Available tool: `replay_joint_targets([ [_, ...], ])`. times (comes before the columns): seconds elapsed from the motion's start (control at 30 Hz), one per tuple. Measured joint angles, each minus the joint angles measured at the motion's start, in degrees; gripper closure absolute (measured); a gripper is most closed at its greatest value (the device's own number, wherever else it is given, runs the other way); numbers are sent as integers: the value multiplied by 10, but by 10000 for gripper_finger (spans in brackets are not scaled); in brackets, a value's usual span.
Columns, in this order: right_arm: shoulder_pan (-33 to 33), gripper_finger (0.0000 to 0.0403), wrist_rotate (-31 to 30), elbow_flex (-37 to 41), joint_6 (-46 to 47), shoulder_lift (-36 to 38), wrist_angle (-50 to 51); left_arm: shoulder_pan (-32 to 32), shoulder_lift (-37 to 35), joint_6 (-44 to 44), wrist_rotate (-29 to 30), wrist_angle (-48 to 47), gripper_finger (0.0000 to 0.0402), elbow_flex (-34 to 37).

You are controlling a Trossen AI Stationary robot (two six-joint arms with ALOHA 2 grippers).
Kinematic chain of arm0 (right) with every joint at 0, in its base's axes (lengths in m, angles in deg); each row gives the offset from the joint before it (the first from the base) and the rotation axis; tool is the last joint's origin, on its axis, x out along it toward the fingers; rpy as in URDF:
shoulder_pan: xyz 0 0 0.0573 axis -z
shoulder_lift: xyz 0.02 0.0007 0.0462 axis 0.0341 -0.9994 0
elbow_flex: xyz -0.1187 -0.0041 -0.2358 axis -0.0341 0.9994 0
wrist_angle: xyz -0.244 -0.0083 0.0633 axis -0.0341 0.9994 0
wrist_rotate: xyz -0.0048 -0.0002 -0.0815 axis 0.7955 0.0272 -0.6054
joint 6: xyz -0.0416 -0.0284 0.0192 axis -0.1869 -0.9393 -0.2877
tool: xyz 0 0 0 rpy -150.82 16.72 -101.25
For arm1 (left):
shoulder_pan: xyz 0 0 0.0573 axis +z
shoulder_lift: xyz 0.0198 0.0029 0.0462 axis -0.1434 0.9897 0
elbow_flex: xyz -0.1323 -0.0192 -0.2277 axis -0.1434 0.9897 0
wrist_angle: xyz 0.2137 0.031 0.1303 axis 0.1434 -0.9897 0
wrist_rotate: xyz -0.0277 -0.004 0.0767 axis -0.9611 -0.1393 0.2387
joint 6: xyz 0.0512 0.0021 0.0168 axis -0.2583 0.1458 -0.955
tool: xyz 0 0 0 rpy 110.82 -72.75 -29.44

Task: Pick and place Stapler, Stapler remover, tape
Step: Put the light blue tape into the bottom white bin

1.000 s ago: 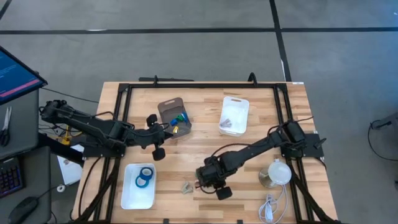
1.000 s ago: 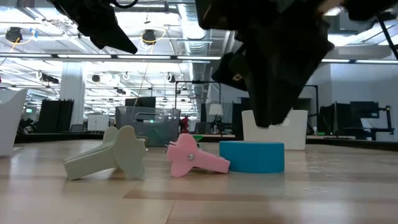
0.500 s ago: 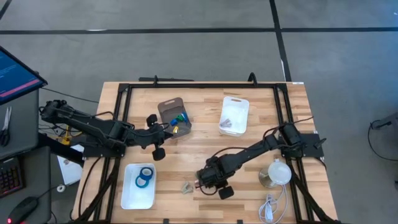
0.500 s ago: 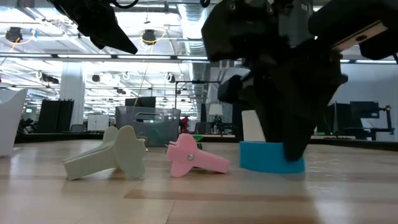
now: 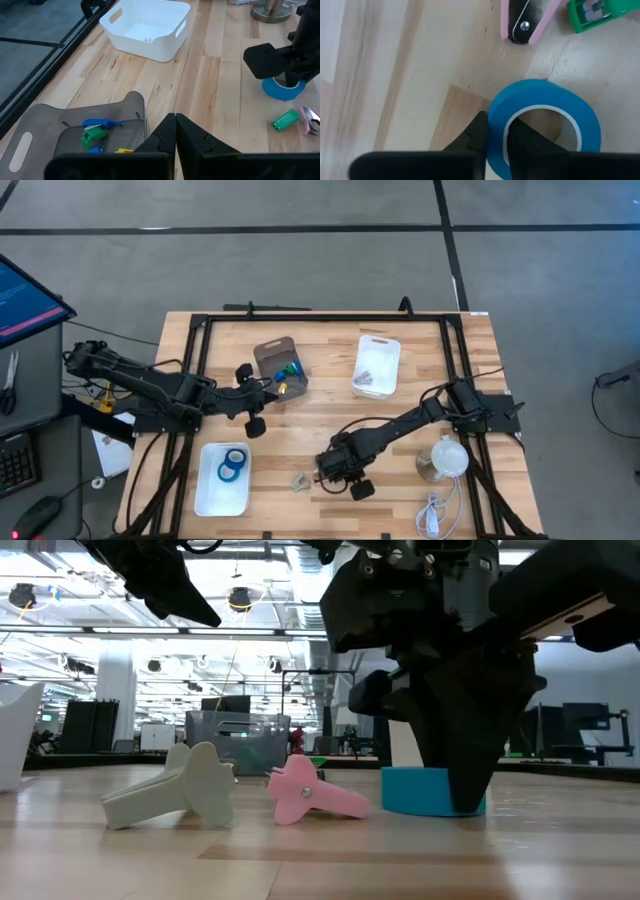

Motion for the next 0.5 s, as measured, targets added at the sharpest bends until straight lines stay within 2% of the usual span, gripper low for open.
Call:
replay_joint_targets([
  [0.1, 6, 374, -9, 2, 1, 10, 2, 0, 0, 0, 0, 0, 400, 0],
  [0.33, 12, 374, -77, 2, 1, 45, -4, 0, 0, -34, 6, 0, 400, 0],
  [0.5, 15, 374, -173, 1, 2, 85, -6, 2, 0, -14, 5, 6, 400, 0],
])
